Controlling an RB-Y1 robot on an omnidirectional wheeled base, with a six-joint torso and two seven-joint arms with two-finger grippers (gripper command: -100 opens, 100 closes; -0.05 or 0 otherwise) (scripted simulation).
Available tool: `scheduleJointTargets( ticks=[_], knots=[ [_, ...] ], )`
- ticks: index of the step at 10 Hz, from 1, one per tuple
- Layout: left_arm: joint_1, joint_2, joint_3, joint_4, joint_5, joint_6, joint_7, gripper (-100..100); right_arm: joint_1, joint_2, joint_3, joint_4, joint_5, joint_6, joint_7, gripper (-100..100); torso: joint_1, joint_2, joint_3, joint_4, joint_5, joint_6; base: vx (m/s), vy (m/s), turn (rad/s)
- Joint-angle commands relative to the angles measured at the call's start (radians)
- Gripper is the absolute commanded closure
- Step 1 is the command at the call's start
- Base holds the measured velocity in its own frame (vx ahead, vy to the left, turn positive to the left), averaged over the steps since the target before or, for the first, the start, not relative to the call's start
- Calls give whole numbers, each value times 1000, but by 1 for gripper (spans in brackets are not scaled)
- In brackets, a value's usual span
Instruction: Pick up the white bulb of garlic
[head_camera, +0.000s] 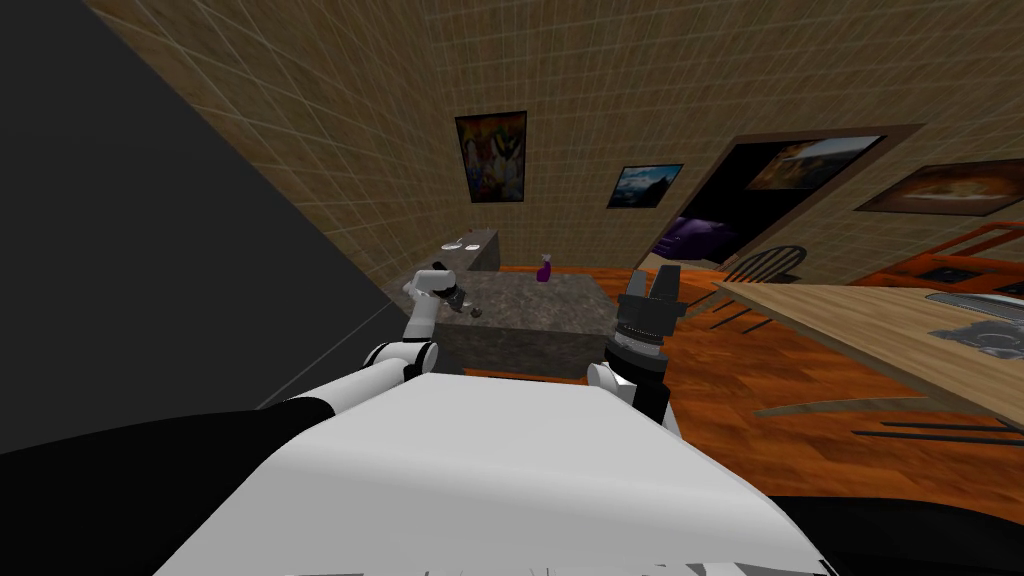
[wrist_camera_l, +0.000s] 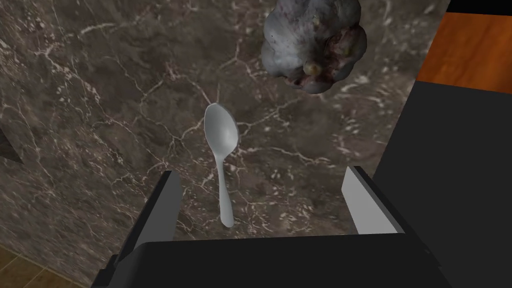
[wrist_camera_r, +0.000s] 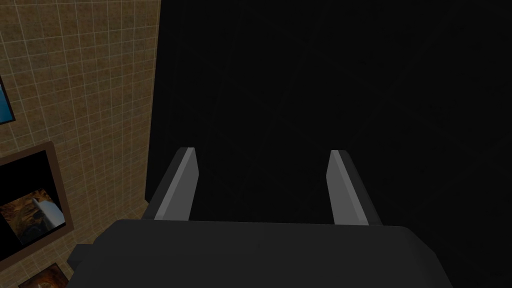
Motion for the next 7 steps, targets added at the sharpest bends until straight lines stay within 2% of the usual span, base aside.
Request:
scheduleJointTargets(
  ticks=[1,2,3,5,7],
  knots=[
    [-13,3,-1,4,2,50,2,-100,0,0,0,0,0,0,0,0,0,0,0,0,0,0,6,-26,-3],
    [-13,3,-1,4,2,54,2,-100,0,0,0,0,0,0,0,0,0,0,0,0,0,0,9,-26,-1],
    [-25,5,-3,9,3,95,3,-100,0,0,0,0,0,0,0,0,0,0,0,0,0,0,17,-25,-6],
    [-36,7,-5,14,5,133,5,-100,0,0,0,0,0,0,0,0,-1,-1,-1,0,0,0,24,-38,-11],
    [-55,8,-10,23,6,197,6,-100,0,0,0,0,0,0,0,0,0,-2,-1,0,0,0,34,-31,-25]
  ],
)
